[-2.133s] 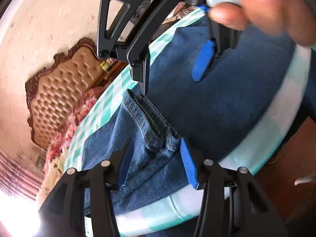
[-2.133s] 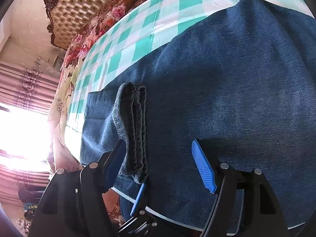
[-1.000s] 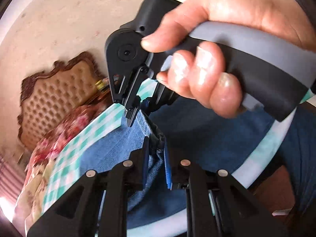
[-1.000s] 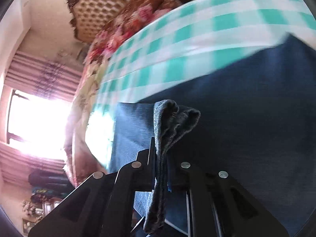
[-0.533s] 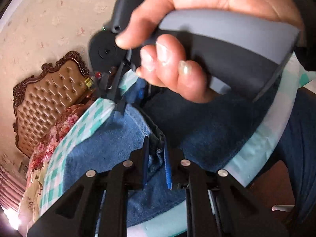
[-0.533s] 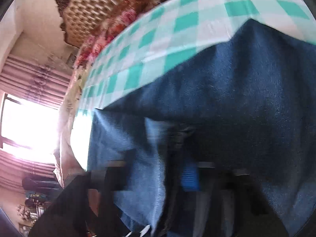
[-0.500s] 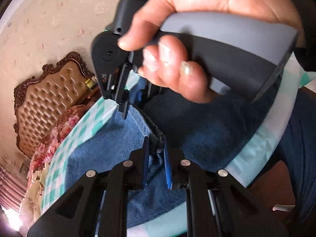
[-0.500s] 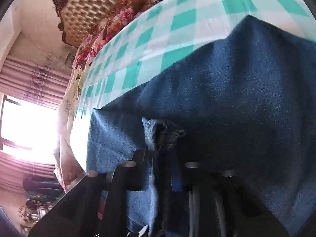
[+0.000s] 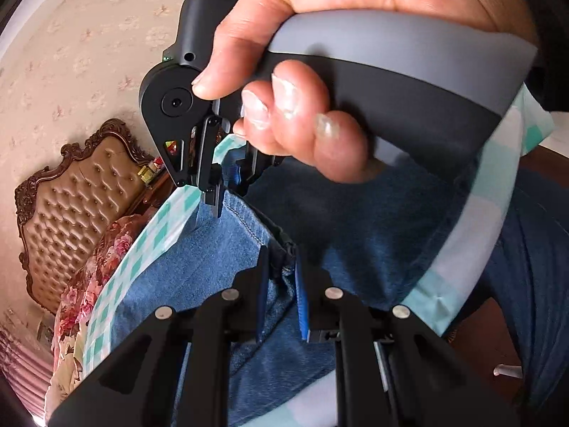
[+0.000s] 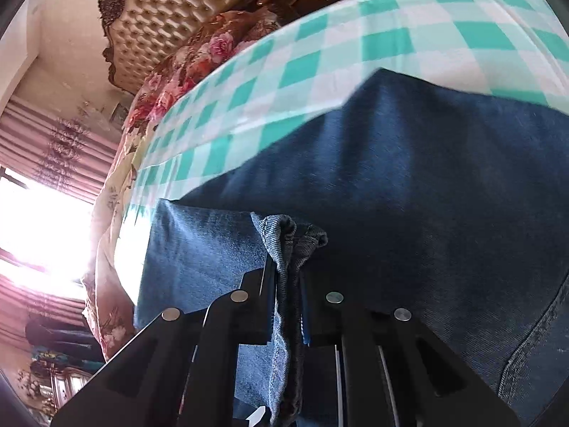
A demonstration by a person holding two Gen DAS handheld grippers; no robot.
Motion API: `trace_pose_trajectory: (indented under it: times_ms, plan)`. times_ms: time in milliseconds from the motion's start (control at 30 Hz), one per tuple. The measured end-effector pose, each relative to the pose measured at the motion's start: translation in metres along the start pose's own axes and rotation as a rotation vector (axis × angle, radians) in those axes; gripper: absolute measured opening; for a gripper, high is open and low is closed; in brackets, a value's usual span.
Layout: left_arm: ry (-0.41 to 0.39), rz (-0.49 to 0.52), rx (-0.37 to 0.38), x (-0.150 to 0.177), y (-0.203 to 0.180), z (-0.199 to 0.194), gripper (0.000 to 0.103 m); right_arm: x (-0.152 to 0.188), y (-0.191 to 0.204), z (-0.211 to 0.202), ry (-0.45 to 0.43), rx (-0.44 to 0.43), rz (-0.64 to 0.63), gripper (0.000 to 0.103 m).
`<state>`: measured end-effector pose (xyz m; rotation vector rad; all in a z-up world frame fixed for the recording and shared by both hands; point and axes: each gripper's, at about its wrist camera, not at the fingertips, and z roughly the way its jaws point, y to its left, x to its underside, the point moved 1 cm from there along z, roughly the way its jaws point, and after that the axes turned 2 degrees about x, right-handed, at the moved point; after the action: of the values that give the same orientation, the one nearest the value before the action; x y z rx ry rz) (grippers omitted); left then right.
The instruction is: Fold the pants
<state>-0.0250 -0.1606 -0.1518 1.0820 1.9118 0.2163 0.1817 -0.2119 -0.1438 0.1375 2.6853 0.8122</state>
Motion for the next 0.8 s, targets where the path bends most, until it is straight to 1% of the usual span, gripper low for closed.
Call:
trace_pose_trajectory:
  times_ms: [167, 233, 300, 333, 367, 433, 467, 500, 567, 600, 633, 667, 700, 733, 800]
  plan:
    - [-0.014, -0.003, 0.001, -0.006, -0.003, -0.005, 0.014, 0.000, 0.002, -0.007, -0.012, 0.027, -0.018, 0.012]
    - [-0.007, 0.000, 0.009, -0.004, -0.003, 0.002, 0.014, 0.000, -0.003, -0.002, -0.002, 0.047, -0.017, 0.012]
    - [0.011, 0.009, 0.019, 0.000, -0.008, 0.010, 0.014, 0.001, -0.006, 0.008, 0.010, 0.086, -0.027, 0.012]
    - [0.010, 0.016, 0.012, 0.000, -0.008, 0.012, 0.014, 0.003, -0.007, 0.009, 0.002, 0.096, -0.040, 0.012]
    - [0.008, 0.015, 0.005, 0.000, -0.009, 0.012, 0.018, 0.004, -0.003, 0.008, -0.008, 0.114, -0.067, 0.012]
    - [-0.008, -0.024, 0.030, 0.001, -0.002, 0.005, 0.033, 0.006, 0.001, 0.009, -0.014, 0.147, -0.096, 0.011]
    - [-0.022, -0.053, 0.017, 0.004, 0.004, -0.003, 0.046, 0.006, 0.004, 0.010, -0.018, 0.173, -0.112, 0.010]
    - [-0.044, -0.100, -0.009, 0.008, 0.016, -0.014, 0.051, 0.007, 0.006, 0.011, -0.020, 0.193, -0.126, 0.009]
    - [-0.073, -0.226, -0.088, 0.029, 0.047, -0.043, 0.053, 0.008, 0.010, 0.009, -0.033, 0.238, -0.147, 0.010]
    - [-0.076, -0.280, -0.144, 0.044, 0.062, -0.056, 0.060, 0.009, 0.015, 0.002, -0.062, 0.275, -0.153, 0.015]
    - [-0.065, -0.353, -0.231, 0.068, 0.081, -0.072, 0.065, 0.010, 0.020, -0.006, -0.100, 0.296, -0.162, 0.020]
    - [-0.041, -0.401, -0.283, 0.086, 0.094, -0.080, 0.070, 0.014, 0.031, -0.019, -0.166, 0.341, -0.195, 0.021]
    - [0.019, -0.462, -0.339, 0.113, 0.110, -0.087, 0.070, 0.018, 0.040, -0.027, -0.211, 0.378, -0.226, 0.022]
    - [0.060, -0.486, -0.362, 0.129, 0.117, -0.090, 0.070, 0.024, 0.049, -0.035, -0.252, 0.400, -0.250, 0.022]
    - [0.118, -0.475, -0.400, 0.152, 0.125, -0.092, 0.070, 0.040, 0.067, -0.035, -0.285, 0.388, -0.280, 0.022]
